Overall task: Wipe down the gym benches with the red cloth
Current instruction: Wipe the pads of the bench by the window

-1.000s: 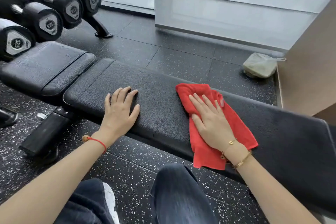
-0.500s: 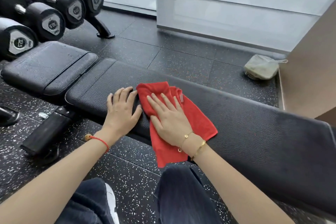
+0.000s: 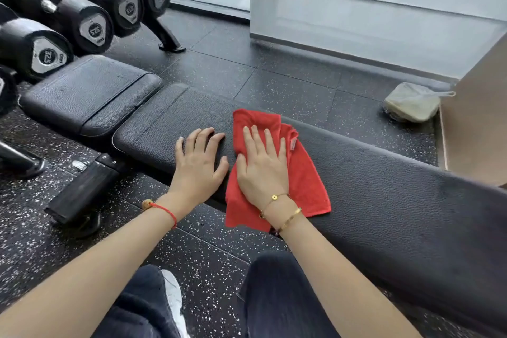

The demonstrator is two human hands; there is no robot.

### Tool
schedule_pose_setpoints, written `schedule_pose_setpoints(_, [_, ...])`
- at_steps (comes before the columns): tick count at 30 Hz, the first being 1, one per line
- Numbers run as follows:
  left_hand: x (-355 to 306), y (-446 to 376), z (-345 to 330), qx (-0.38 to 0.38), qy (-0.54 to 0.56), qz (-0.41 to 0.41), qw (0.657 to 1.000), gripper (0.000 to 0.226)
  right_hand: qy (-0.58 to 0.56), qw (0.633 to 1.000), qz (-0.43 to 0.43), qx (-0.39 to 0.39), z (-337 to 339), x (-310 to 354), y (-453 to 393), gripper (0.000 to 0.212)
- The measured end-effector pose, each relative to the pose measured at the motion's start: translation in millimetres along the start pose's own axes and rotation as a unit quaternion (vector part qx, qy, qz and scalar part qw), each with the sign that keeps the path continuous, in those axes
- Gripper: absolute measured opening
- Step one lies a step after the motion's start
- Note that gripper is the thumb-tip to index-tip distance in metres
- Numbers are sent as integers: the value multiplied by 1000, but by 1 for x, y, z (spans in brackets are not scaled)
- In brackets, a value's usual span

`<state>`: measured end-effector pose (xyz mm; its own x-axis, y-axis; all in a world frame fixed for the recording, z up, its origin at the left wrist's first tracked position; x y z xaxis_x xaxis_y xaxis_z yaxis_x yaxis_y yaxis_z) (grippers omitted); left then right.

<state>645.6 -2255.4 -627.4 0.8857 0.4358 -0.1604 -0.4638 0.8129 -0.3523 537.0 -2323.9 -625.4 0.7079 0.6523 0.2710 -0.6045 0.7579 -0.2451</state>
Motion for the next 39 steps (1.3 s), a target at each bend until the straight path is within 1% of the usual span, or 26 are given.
schedule_pose_setpoints(3, [0, 0, -1, 6, -3, -3, 1000, 68, -22, 996, 88, 8, 10, 2, 32, 61])
schedule_pose_setpoints(5, [2, 0, -2, 9, -4, -4, 1000, 68, -28, 993, 112, 12, 17, -13, 45, 61])
schedule_pose_setpoints(8, [3, 0, -1, 10, -1, -6, 1000, 67, -23, 995, 95, 14, 23, -44, 32, 59])
schedule_pose_setpoints(11, [4, 1, -1, 10, -3, -6, 1000, 66, -3, 998, 59, 20, 18, -57, -13, 57])
schedule_pose_setpoints(14, [2, 2, -2, 10, -13, -1, 1000, 65, -6, 997, 61, 46, 0, -36, -62, 58])
schedule_pose_setpoints(18, [1, 2, -2, 8, -13, 2, 1000, 66, -52, 985, 143, 81, -20, 15, -72, 57])
schedule_pose_setpoints(22, [3, 2, -1, 5, -3, -4, 1000, 65, -82, 976, 183, 81, -16, 2, -62, 55])
schedule_pose_setpoints(24, [4, 3, -1, 4, 2, -4, 1000, 65, -76, 978, 179, 80, -15, -7, -71, 54])
schedule_pose_setpoints(29, [3, 3, -2, 9, 7, -3, 1000, 65, -40, 994, 82, 57, -15, -12, -96, 55])
schedule_pose_setpoints(32, [3, 2, -3, 7, 5, -4, 1000, 66, -36, 995, 74, 48, -11, -10, -78, 57])
schedule_pose_setpoints(37, [3, 1, -1, -1, 15, -6, 1000, 66, -57, 985, 157, 47, 9, -14, -4, 58])
schedule_pose_setpoints(39, [3, 2, 0, -6, 27, -7, 1000, 61, -58, 984, 164, 49, 17, -30, 16, 57])
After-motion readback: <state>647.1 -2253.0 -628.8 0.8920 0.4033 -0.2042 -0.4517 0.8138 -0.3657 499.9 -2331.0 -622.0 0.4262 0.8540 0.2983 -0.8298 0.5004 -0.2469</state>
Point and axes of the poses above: each hand's wrist, its own y-axis away from the middle knuckle, its own z-axis out of the back of the hand, x = y × z, the point moved 8 cm from there along -y, towards the middle knuckle, and after that the axes turned 9 degrees about -x, right-handed, at the moved point
